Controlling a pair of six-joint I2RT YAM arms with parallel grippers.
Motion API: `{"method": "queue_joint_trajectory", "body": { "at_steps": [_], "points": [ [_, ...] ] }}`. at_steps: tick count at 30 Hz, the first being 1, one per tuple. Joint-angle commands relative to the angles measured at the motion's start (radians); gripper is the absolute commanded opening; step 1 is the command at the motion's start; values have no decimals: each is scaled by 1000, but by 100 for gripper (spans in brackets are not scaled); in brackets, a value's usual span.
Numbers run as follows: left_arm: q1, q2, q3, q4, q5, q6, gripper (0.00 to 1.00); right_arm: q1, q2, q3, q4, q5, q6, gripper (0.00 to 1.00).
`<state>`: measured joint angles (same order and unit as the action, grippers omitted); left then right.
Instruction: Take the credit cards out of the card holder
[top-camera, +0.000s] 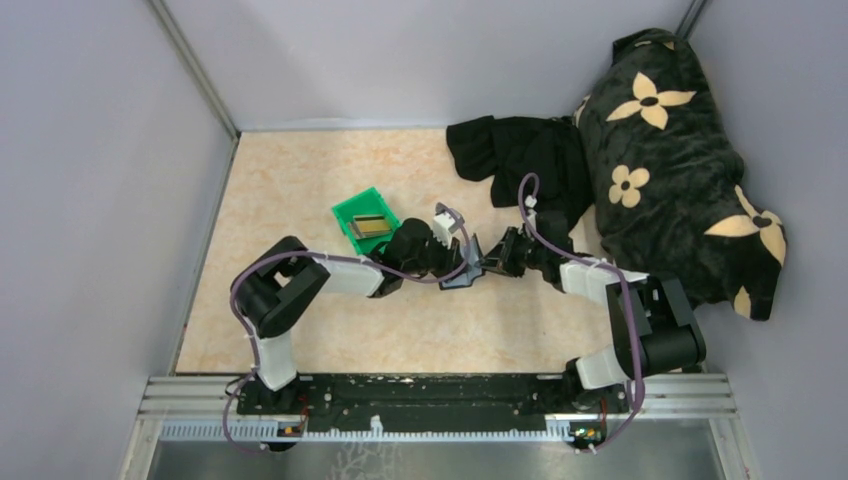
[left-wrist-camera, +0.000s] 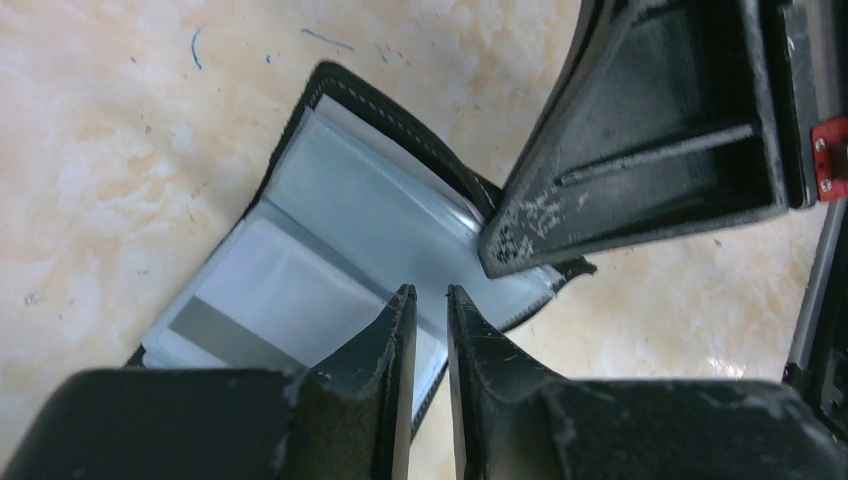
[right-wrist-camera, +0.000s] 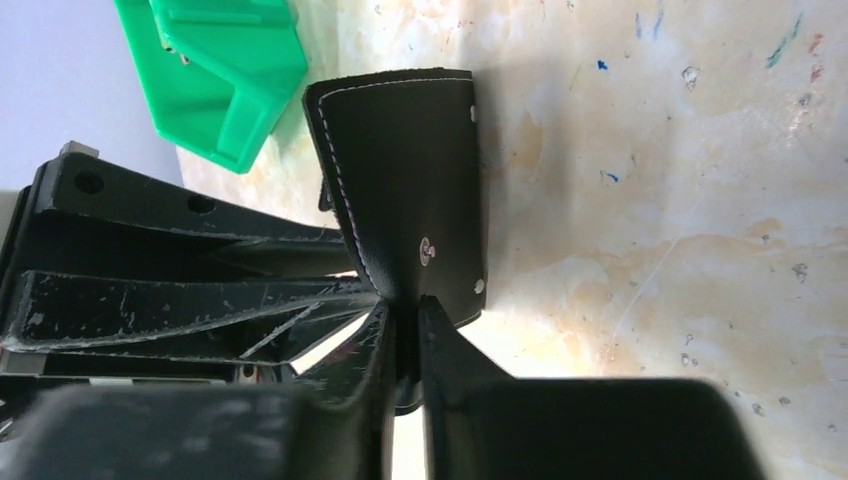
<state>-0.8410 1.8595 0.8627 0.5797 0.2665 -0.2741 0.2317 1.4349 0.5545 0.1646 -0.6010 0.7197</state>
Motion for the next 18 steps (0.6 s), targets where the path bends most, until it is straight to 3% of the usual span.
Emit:
{"method": "queue_joint_trajectory", "body": {
  "at_steps": [1,5,10,14,18],
  "points": [
    [-3,53,65,-7,22,5,23,-10,-42,30,23,-38,-43,19],
    [-3,123,109,6,16,10,23,-10,-72,37,14,-46,-62,43],
    [-4,165,146,-2,17,21,22,-11,-178,66,-87,89,-118,48],
    [-3,165,142,-5,6,24,22,-9,-285,88,-175,251,-169,36],
    [-3,161,141,-7,4,30,22,-6,-297,114,-200,265,-205,18]
  ]
}}
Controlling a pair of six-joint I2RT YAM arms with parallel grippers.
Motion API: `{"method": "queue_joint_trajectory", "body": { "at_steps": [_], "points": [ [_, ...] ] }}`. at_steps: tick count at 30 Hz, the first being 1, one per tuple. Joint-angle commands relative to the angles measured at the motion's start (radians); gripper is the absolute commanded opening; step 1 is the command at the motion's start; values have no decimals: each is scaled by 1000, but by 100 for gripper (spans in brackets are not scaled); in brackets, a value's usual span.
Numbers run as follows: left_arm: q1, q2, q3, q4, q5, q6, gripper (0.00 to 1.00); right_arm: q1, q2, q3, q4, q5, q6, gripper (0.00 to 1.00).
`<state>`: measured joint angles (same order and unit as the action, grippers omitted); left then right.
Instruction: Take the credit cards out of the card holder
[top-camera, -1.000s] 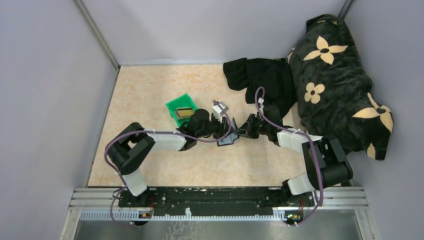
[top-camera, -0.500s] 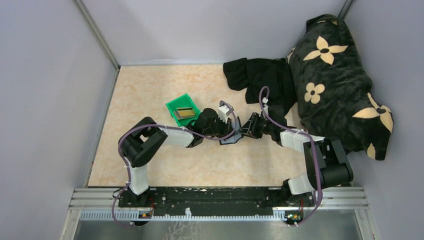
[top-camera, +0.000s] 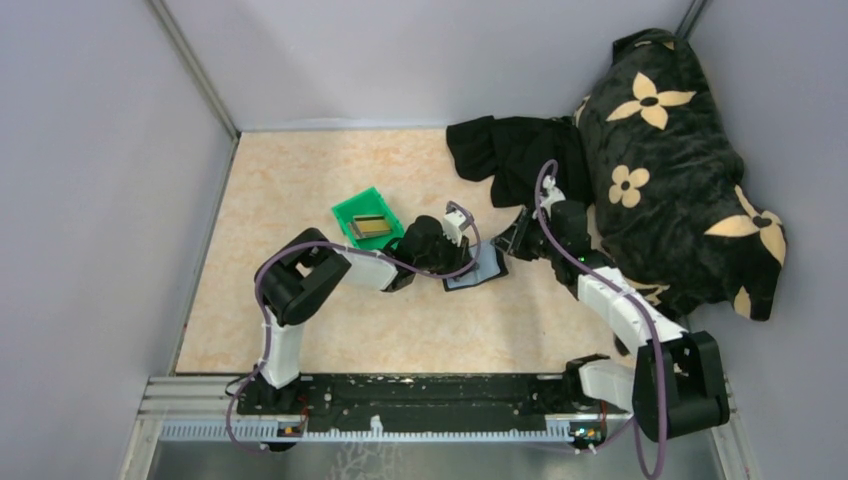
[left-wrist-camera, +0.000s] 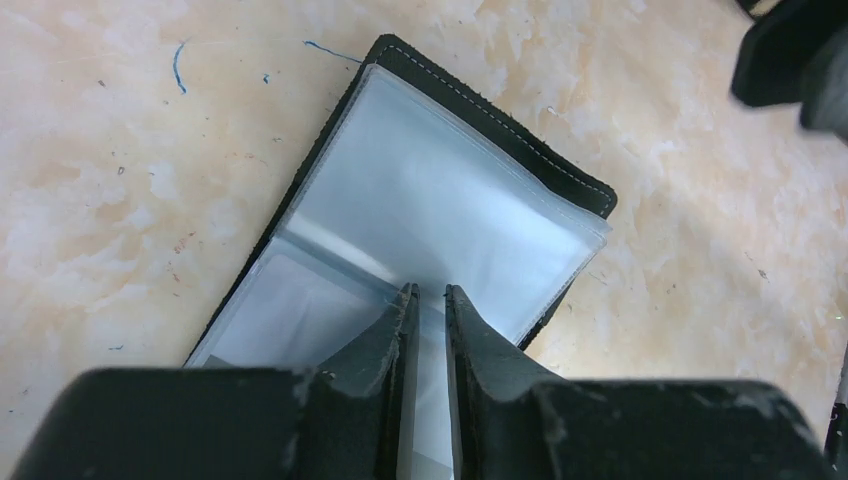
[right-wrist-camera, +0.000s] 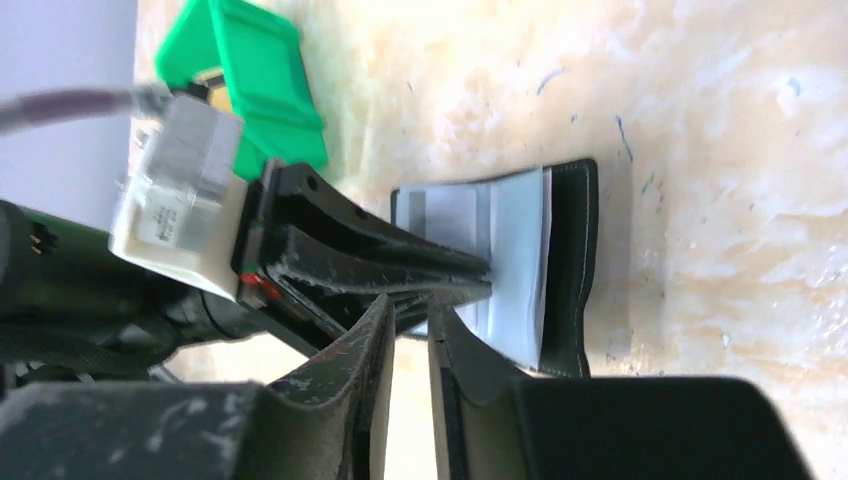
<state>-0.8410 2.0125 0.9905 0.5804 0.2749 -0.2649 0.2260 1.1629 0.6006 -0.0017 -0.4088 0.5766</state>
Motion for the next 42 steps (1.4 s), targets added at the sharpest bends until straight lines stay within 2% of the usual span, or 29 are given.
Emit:
{"method": "queue_joint_trajectory", "body": {
  "at_steps": [1,5,10,13,14,15,16,17,18,20,22,26,28,29,31,33,35,36,37,38,39,42],
  "points": [
    [-4,5,13,-8,-2,21,22,6,-12,74,-40,68,-71,12],
    [-4,-51,-25,23,-3,18,21,38,60,76,-18,69,-85,0],
    [-6,-217,-116,38,-55,37,23,70,195,52,59,69,-74,0],
    [-6,-314,-172,32,-137,58,26,78,241,40,99,79,-64,0],
    [-6,-344,-193,33,-166,61,23,78,253,42,100,84,-66,0],
    [-7,-373,-216,39,-206,60,27,78,266,45,97,89,-69,0],
    [-6,-405,-251,66,-217,56,81,78,276,46,97,94,-75,0],
    [-5,-431,-285,99,-257,39,97,77,291,48,95,96,-81,0],
    [-2,-454,-316,123,-300,-16,99,76,301,50,91,97,-84,0],
    [27,-475,-368,160,-300,-128,99,77,318,50,95,94,-82,0],
    [57,-455,-378,206,-221,-202,99,77,334,49,110,84,-73,0],
    [59,-397,-349,250,-98,-216,99,77,353,46,138,67,-57,0],
    [41,-355,-276,126,-110,-183,99,76,357,49,138,67,-57,0],
    [11,-319,-182,-44,-174,-110,99,76,359,51,136,67,-61,0],
    [-70,-227,17,-350,-404,19,99,77,359,54,132,63,-64,0],
    [-91,-173,90,-420,-526,56,99,76,360,55,132,61,-66,0],
    [-52,-176,63,-372,-420,-51,99,76,362,54,131,60,-65,0],
    [-15,-181,26,-300,-300,-115,99,77,361,53,130,60,-66,0],
    [25,-175,-14,-213,-197,-201,85,77,360,52,128,61,-68,0],
    [59,-157,-42,-152,-118,-287,60,76,359,51,128,63,-69,0],
    [82,-133,-41,-145,-67,-325,45,77,355,49,126,66,-70,0],
    [70,-116,-3,-264,-122,-287,45,78,343,41,126,66,-69,0]
  ]
}}
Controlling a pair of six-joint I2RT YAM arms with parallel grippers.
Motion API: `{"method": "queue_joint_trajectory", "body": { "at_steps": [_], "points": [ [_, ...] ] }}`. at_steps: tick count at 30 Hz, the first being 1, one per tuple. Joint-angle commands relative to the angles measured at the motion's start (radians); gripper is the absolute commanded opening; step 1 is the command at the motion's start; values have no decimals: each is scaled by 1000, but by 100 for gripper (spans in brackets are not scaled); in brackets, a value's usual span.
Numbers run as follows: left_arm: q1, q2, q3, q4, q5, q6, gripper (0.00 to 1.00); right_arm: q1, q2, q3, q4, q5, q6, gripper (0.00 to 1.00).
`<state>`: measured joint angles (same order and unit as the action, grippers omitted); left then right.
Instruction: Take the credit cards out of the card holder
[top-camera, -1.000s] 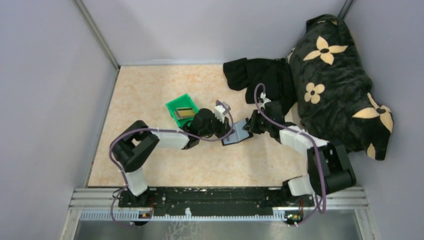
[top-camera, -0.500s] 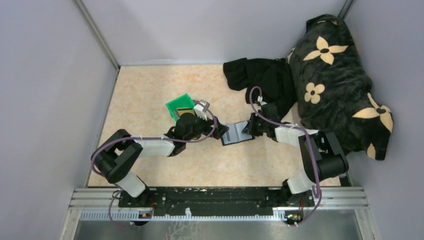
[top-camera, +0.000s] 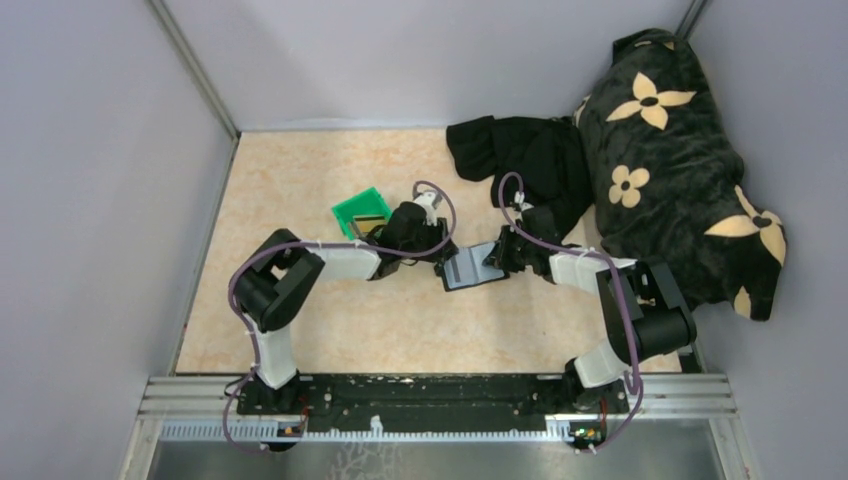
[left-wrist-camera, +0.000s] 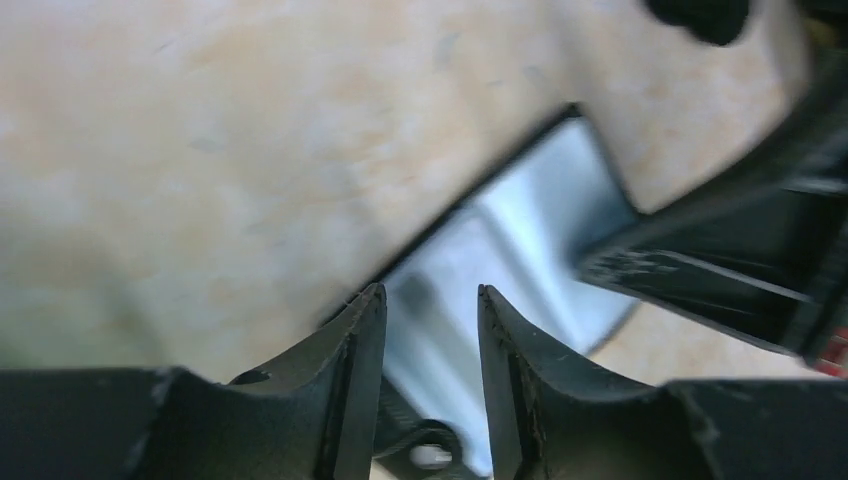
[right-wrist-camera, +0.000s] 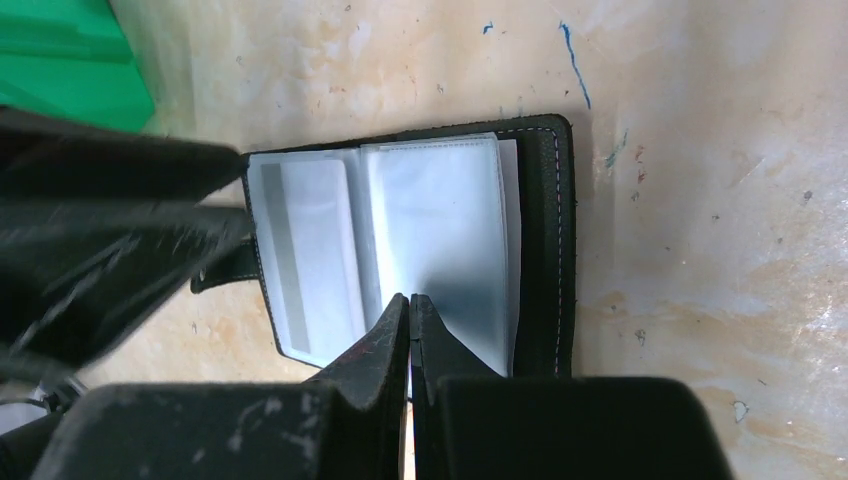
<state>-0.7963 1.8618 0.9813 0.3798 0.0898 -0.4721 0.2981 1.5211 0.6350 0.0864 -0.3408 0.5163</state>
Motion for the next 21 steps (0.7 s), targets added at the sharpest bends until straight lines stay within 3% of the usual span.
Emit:
{"method": "queue_joint_trajectory", "body": {
  "at_steps": [1,7,12,21],
  "points": [
    [21,24,-3,-69,47,-75,47,5,-19,2,39,-1,-9,0],
    [19,17,-50,37,118,-131,59,4,-21,-23,49,8,-12,0],
    [9,38,-33,46,184,-175,60,4,-18,-20,53,3,-13,0],
    [4,-104,-58,-14,118,-162,60,5,-41,-13,-29,120,-19,0]
  ]
}}
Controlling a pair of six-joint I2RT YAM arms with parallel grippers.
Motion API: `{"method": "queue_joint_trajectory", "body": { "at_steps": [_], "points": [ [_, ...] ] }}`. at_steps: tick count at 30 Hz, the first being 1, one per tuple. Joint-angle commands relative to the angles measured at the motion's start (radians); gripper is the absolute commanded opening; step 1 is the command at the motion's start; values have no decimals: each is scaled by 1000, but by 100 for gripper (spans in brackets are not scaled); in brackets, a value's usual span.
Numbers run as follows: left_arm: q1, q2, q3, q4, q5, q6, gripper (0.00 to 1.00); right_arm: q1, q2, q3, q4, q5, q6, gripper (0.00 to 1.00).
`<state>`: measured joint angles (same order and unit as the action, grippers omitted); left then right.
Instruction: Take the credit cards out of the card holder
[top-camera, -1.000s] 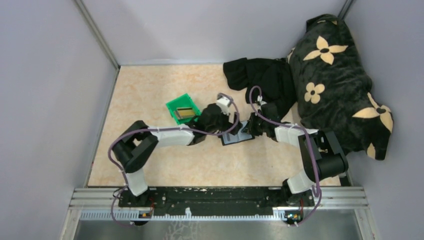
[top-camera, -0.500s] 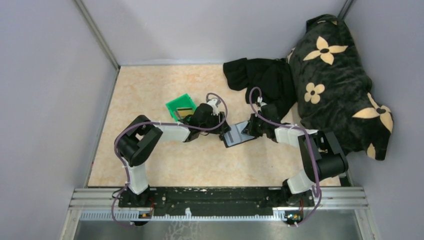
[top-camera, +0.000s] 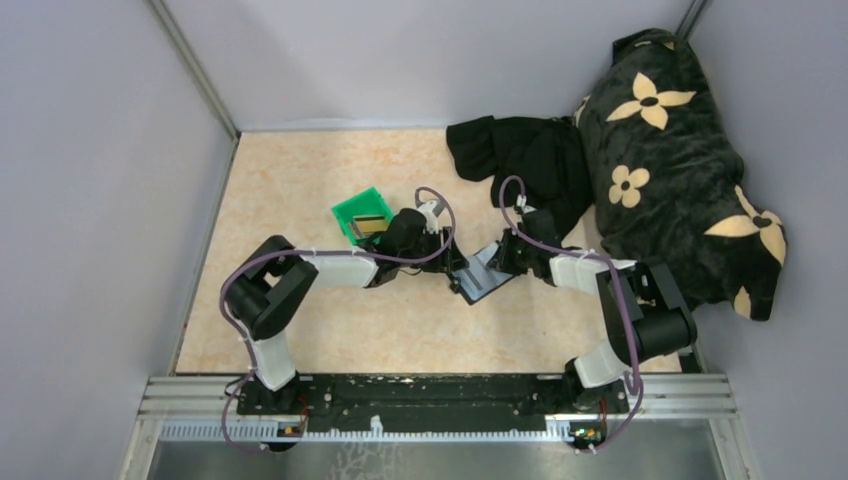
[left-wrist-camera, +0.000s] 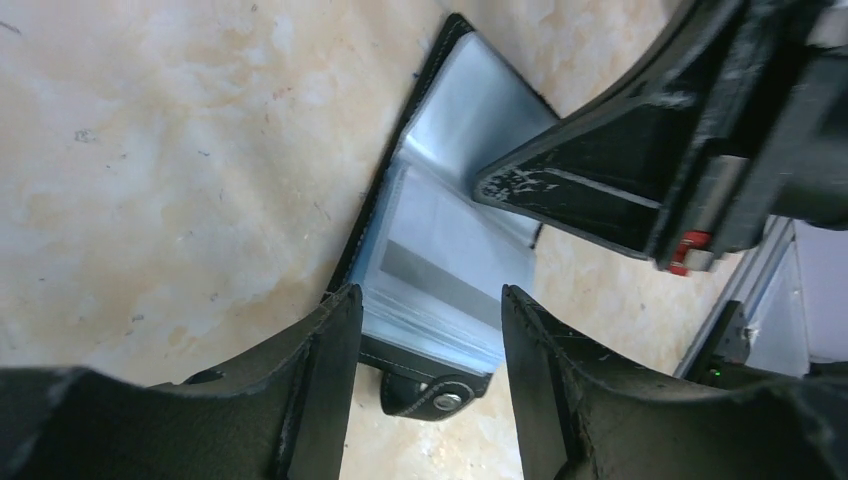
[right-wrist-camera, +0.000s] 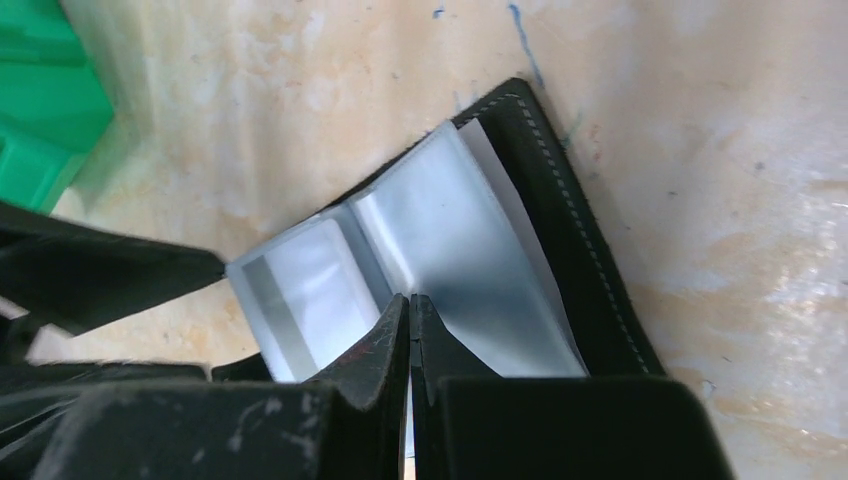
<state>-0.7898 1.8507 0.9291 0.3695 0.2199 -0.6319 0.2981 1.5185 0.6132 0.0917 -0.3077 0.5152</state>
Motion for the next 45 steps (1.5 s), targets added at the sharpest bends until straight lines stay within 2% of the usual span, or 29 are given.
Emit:
{"method": "queue_joint_trajectory", "body": {
  "at_steps": [1,3,6,8,11,14,16,17,20,23,30,36,41,45],
  "points": [
    [-3,-110,-10,-4,-15,-1,60,6,-46,7,-47,120,-10,0],
    [-3,-138,-16,-10,-24,6,60,-2,-79,-9,-63,216,15,0],
    [-3,-176,-28,-25,-40,24,60,-49,-135,-22,-66,226,44,0],
    [-3,-189,-43,-24,-43,31,61,-70,-148,-3,-92,232,42,7],
    [-2,-196,-64,-14,-38,40,61,-83,-132,36,-134,276,29,27],
    [-3,-197,-82,2,-22,41,62,-85,-88,61,-163,297,8,34],
    [-3,-200,-93,10,-15,41,62,-85,-66,60,-163,283,1,35],
    [-3,-203,-96,13,-13,41,62,-85,-65,54,-157,269,0,33],
    [-2,-208,-106,14,-9,46,62,-83,-94,25,-148,217,11,14],
    [0,-221,-120,28,-9,44,62,-47,-159,3,-179,227,30,5],
    [0,-284,-153,35,-37,44,63,68,-243,-50,-198,220,106,4],
    [0,-315,-159,34,-20,25,64,93,-315,-98,-223,256,122,3],
    [-14,-313,-184,81,-6,-39,66,93,-420,-42,-263,315,92,3],
    [-60,-254,-209,117,-47,-80,69,93,-377,43,-225,291,44,3]
  ]
}}
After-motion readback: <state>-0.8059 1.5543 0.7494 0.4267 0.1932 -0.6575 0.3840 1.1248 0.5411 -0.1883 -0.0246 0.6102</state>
